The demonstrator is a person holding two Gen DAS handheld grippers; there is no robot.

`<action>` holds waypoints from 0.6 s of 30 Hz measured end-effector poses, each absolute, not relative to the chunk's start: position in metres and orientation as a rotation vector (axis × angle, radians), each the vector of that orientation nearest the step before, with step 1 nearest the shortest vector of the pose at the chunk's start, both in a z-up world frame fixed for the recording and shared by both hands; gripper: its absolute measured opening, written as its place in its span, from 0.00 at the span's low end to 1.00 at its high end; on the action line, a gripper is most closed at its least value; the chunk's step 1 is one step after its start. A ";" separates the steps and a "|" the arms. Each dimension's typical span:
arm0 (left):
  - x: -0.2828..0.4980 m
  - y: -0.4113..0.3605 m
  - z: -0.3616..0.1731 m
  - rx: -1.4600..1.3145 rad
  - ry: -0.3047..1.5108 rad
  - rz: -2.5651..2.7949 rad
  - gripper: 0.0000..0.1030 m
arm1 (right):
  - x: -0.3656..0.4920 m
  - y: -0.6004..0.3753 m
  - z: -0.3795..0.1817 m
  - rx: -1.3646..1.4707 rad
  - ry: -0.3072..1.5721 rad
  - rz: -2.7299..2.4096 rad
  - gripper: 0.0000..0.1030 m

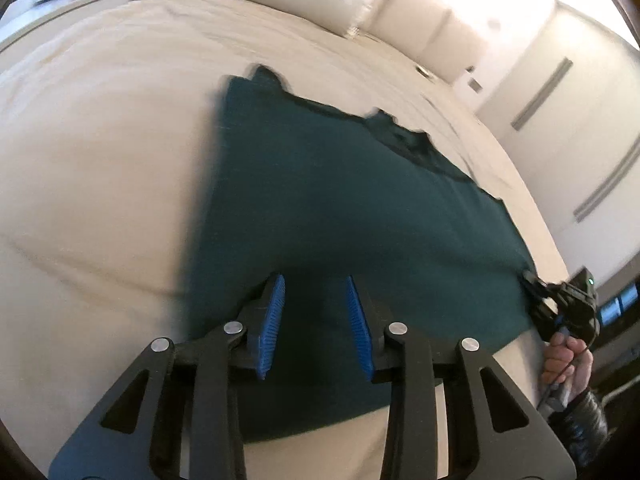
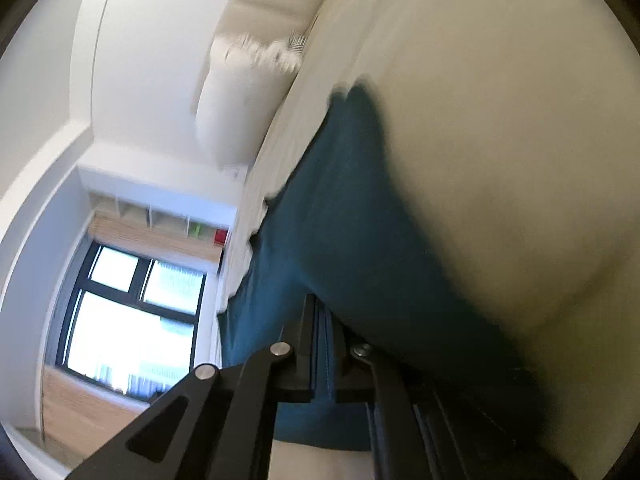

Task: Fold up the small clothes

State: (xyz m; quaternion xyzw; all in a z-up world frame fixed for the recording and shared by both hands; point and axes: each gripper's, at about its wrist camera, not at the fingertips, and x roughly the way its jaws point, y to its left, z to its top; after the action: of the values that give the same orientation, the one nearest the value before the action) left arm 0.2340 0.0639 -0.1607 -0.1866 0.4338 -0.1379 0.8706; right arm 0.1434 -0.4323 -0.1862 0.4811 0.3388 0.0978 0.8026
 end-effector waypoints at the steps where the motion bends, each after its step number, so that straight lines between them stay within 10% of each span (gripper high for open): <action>1: 0.235 0.073 -0.162 -0.412 0.900 -0.288 0.31 | 0.136 -0.443 -0.181 1.023 0.704 0.172 0.03; 5: 0.213 0.126 -0.146 -0.424 0.840 -0.135 0.38 | 0.110 -0.464 -0.157 1.011 0.622 0.055 0.39; 7: 0.205 0.150 -0.139 -0.522 0.786 -0.112 0.61 | 0.103 -0.459 -0.139 0.983 0.583 0.052 0.56; 18: 0.245 0.127 -0.174 -0.662 1.041 -0.218 0.71 | 0.212 -0.323 -0.113 0.852 0.794 0.417 0.58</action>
State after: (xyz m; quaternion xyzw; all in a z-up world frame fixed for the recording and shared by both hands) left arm 0.2447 0.1270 -0.1737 -0.3097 0.4873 -0.1018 0.8101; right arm 0.2122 -0.3228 -0.1134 0.3995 0.3722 0.1954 0.8147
